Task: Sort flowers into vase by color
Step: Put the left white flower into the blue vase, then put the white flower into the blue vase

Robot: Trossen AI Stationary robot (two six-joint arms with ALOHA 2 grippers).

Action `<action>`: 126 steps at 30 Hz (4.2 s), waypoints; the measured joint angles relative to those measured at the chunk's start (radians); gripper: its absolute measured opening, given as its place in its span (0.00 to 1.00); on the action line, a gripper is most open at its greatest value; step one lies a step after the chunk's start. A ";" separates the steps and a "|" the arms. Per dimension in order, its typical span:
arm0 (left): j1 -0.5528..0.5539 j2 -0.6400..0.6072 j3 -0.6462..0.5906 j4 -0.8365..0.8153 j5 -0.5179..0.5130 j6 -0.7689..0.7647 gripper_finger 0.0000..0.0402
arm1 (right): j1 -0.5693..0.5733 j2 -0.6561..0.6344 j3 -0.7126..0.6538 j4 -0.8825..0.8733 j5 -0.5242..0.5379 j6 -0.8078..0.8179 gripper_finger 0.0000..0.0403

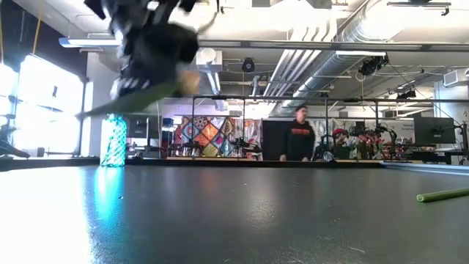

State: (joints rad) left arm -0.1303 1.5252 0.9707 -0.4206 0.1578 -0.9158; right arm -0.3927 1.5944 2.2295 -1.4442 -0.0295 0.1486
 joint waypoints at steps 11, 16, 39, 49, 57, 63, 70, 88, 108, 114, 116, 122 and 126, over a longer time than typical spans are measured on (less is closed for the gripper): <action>0.163 -0.168 0.002 0.372 -0.094 0.224 0.01 | 0.011 0.000 0.000 0.005 0.000 0.008 0.00; 0.310 -0.287 0.002 0.365 -0.100 0.341 0.01 | 0.028 0.000 0.000 0.004 0.000 0.027 0.00; 0.750 -0.887 0.002 0.109 -0.557 0.865 0.01 | 0.101 0.000 0.000 -0.039 0.152 0.143 0.00; 0.812 -0.903 0.002 0.116 -0.597 0.954 0.01 | 0.101 -0.001 0.000 -0.039 0.151 0.159 0.00; 0.846 -0.867 0.002 0.094 -0.612 0.974 0.01 | 0.101 -0.001 0.000 -0.039 0.172 0.184 0.00; 0.851 -0.827 0.002 0.060 -0.610 0.952 0.01 | 0.101 -0.001 0.000 -0.039 0.178 0.192 0.00; 0.851 -0.779 0.001 -0.005 -0.625 0.815 0.11 | 0.101 -0.001 0.000 -0.041 0.178 0.200 0.00; 0.857 -0.721 0.133 -0.510 -0.611 0.591 0.55 | 0.108 -0.025 -0.346 -0.032 0.285 0.431 0.07; 0.832 -0.666 0.393 -0.575 -0.315 0.770 0.53 | 0.166 -0.025 -0.908 0.528 0.043 0.765 0.48; 0.791 -0.593 0.445 -0.569 -0.312 0.845 0.53 | 0.241 -0.025 -0.921 0.538 0.086 0.927 0.48; 0.785 -0.567 0.461 -0.569 -0.308 0.855 0.53 | 0.270 -0.025 -0.921 0.537 0.106 0.986 0.48; 0.784 -0.522 0.499 -0.571 -0.158 0.954 0.53 | 0.381 -0.025 -0.921 0.515 0.192 1.183 0.48; 0.785 -0.500 0.515 -0.552 -0.159 0.987 0.53 | 0.457 -0.025 -0.921 0.455 0.264 1.341 0.48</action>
State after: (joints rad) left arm 0.6548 1.0254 1.4856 -0.9730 -0.0010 0.0708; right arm 0.0639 1.5692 1.3090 -0.9896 0.2345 1.4894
